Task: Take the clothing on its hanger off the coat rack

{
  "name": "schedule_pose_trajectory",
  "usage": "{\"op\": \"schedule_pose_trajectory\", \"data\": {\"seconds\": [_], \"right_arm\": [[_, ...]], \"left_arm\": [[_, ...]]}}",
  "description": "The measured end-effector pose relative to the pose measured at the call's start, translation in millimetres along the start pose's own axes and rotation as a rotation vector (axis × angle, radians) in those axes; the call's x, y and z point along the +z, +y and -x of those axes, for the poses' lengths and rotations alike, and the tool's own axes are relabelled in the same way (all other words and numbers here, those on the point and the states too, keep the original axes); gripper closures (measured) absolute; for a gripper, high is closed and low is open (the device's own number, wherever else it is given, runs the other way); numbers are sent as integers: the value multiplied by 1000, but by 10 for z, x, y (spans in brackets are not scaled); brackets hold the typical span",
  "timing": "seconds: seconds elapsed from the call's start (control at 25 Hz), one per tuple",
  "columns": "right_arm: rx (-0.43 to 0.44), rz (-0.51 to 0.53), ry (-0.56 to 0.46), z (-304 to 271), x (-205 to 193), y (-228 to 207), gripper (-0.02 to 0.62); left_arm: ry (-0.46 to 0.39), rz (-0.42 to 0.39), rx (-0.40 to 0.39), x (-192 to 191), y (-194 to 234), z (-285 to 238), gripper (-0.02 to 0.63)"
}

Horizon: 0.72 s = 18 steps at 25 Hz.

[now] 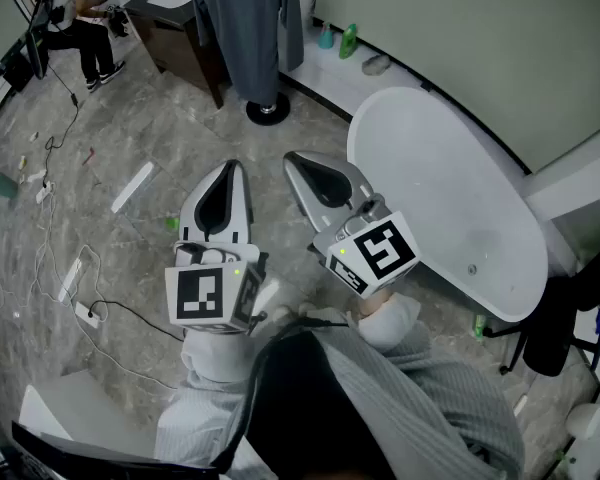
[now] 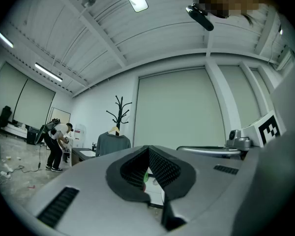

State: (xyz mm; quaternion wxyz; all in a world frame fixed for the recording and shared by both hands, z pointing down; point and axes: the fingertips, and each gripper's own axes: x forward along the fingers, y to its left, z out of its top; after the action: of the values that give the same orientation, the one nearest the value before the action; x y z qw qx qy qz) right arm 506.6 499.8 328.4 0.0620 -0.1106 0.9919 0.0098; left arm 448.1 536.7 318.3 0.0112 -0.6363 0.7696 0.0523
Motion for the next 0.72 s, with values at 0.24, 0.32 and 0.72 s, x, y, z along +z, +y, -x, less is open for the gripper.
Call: {"op": "schedule_pose_trajectory", "data": {"seconds": [0.24, 0.32, 0.72], "right_arm": [[-5, -3, 8, 54, -17, -84, 595], [-7, -4, 8, 69, -9, -78, 595], [2, -18, -1, 68, -35, -86, 594]], "left_arm": [[9, 0, -19, -50, -74, -16, 601], [7, -3, -22, -36, -83, -12, 601], [3, -21, -23, -70, -131, -16, 601]]}}
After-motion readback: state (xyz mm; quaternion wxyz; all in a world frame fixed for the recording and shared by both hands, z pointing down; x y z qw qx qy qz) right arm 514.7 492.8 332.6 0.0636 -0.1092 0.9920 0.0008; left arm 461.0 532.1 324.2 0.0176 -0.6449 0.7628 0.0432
